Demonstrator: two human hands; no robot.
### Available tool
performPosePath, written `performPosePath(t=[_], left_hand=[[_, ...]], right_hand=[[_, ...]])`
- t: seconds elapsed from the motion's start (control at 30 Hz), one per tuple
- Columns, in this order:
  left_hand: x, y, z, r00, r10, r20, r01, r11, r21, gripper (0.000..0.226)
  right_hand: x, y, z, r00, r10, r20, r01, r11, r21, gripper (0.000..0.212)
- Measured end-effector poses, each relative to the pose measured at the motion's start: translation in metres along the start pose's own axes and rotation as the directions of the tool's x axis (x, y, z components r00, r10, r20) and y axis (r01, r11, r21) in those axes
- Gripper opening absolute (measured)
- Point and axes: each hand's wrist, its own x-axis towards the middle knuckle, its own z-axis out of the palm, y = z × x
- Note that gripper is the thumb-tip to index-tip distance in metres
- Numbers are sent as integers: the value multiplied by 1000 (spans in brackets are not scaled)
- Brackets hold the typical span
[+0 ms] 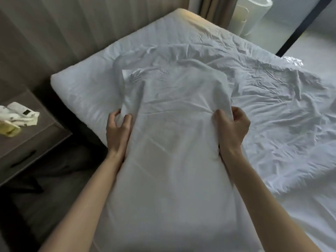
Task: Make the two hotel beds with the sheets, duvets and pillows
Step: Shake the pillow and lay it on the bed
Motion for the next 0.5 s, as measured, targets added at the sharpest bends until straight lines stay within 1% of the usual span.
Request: performPosePath(t=[0.07, 0.13, 0.23, 0.33, 0.43, 0.5], left_hand=[[-20, -1, -36, 992, 20, -122, -25, 999, -38, 37], [-44, -6, -73, 971, 33, -237, -51, 996, -70, 38], [-87, -17, -134, 913, 7, -408, -54, 993, -104, 37], [-132, -28, -197, 824, -11, -567, -71, 990, -122, 36], [-179, -43, -262, 720, -63, -691, -82, 981, -175, 34], [-207, -58, -307, 637, -84, -766, -118, 972, -205, 29]], right_hand=[[-19, -15, 12, 992, -72, 104, 70, 997, 18, 7], [-42, -30, 25, 967, -139, 213, 135, 990, 34, 10], [-88, -51, 45, 898, -253, 360, 253, 966, 48, 13], [-150, -72, 67, 800, -329, 501, 323, 941, 101, 11], [-226, -90, 86, 677, -388, 626, 359, 916, 179, 10], [-282, -100, 98, 589, -421, 689, 373, 899, 230, 9]])
